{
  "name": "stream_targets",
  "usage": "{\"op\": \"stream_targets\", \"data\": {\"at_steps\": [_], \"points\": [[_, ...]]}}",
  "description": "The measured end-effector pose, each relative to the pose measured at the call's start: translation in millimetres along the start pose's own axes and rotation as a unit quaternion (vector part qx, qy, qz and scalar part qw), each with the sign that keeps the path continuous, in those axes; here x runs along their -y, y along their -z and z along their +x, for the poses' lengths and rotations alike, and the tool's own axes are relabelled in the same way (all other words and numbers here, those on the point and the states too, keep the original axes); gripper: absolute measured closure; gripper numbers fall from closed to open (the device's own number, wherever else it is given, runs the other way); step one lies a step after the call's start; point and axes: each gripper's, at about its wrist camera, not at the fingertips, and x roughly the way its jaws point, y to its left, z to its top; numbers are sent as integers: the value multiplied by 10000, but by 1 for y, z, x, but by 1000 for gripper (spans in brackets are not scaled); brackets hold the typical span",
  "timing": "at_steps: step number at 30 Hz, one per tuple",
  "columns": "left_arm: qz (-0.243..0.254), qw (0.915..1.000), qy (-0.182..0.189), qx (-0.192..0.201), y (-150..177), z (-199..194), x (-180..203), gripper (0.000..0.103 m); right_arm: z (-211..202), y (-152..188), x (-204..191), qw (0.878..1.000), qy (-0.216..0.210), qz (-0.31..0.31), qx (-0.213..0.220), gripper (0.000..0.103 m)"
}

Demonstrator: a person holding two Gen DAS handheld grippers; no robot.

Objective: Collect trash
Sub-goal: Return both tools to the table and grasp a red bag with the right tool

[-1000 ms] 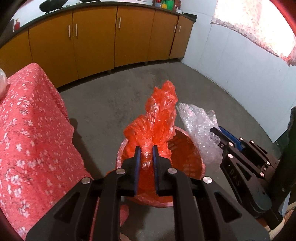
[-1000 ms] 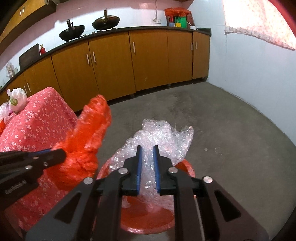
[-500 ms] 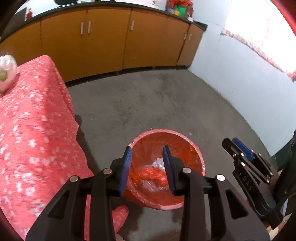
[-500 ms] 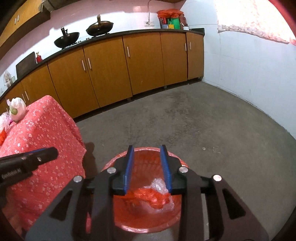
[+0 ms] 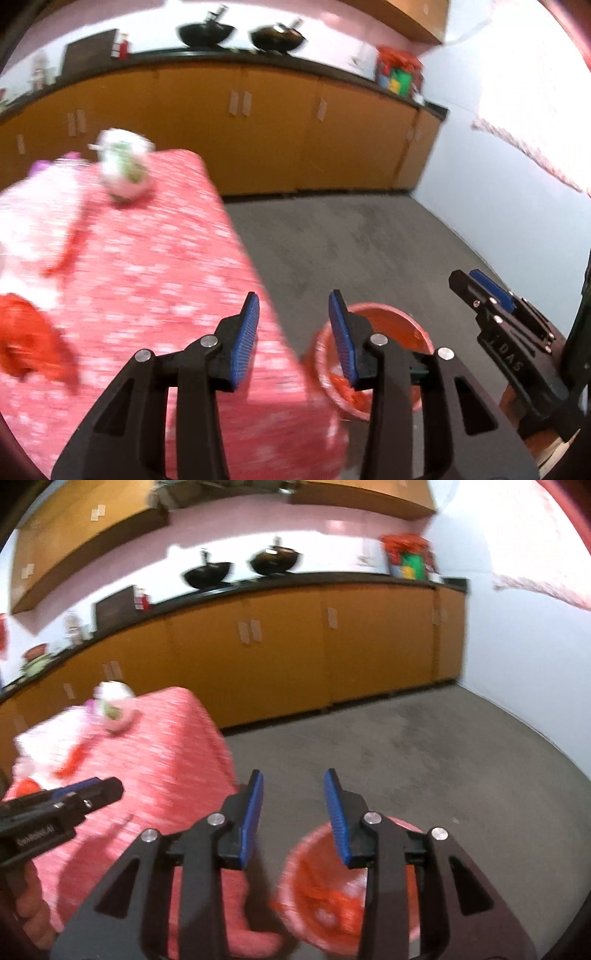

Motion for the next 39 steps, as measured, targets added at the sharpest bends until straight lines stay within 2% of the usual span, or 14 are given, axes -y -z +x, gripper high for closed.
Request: {"op": "stream_targets", "data": {"at_steps": [3,8,13,17,22,30,31,33,37,39], "points": [[-179,9988,-355,294,-3,-28,-37,63,-2,-15,-49,9980,-565,-281,86,67],[-610,9901,-1049,705,-6,-72,-112,60,3,-28,-129,9869,-1463,-677,0,67],[-888,9738,-1880,922,-5,-104,-176,58,9,-24,-206,9667,-2305,-1084,-249,67],[-1134,9631,-2233,988,7,-121,-206,58,10,-10,-255,9479,-2795,-1441,-506,62],[-1216,9568,-2440,1009,19,-134,-229,58,13,4,-289,9373,-2949,-1730,-673,53],[-1346,9527,-2532,1010,25,-139,-247,58,33,17,-314,9380,-2789,-1842,-921,51],[-1357,9524,-2535,1015,27,-140,-248,58,33,17,-314,9377,-2787,-1844,-953,54],[-1375,9520,-2539,1018,26,-140,-249,58,37,17,-316,9367,-2795,-1831,-1046,70],[-1396,9523,-2522,999,26,-139,-250,58,39,16,-317,9360,-2775,-1863,-1100,90],[-1422,9526,-2505,978,26,-138,-250,58,39,17,-315,9380,-2703,-1889,-1068,95]]}}
